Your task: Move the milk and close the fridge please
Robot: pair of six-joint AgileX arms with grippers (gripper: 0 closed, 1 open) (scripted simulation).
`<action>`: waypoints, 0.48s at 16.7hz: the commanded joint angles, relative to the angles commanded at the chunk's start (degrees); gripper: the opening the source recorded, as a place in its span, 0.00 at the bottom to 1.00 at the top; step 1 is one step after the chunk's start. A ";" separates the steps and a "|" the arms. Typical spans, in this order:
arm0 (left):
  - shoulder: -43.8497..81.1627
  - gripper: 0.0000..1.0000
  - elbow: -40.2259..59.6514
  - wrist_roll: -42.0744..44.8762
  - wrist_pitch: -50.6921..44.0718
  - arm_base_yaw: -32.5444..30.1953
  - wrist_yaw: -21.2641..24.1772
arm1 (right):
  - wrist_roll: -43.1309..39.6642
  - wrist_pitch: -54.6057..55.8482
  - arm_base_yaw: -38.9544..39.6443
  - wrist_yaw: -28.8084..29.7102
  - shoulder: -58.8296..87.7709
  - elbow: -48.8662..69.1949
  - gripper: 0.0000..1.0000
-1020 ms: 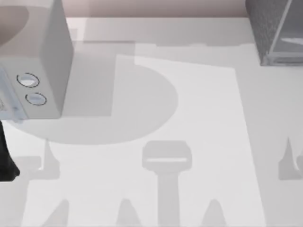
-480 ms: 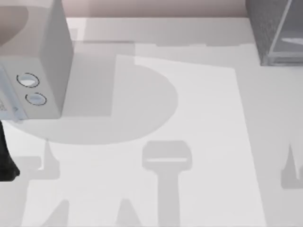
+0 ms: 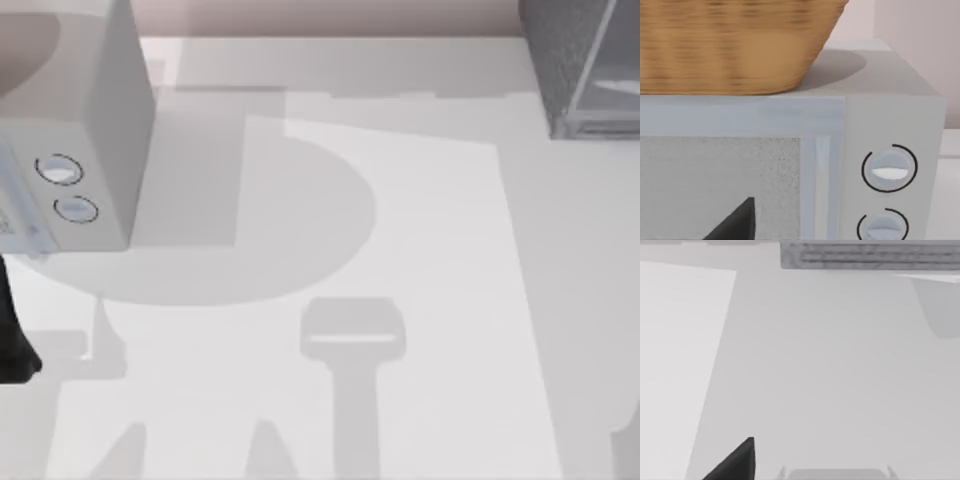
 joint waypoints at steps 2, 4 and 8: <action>0.00 1.00 0.00 0.00 0.00 0.00 0.00 | 0.01 -8.42 0.03 0.03 -4.31 3.52 1.00; 0.00 1.00 0.00 0.00 0.00 0.00 0.00 | 0.05 -14.54 0.04 0.06 -7.65 6.24 1.00; 0.00 1.00 0.00 0.00 0.00 0.00 0.00 | 0.10 -19.45 0.02 0.12 -10.49 8.55 1.00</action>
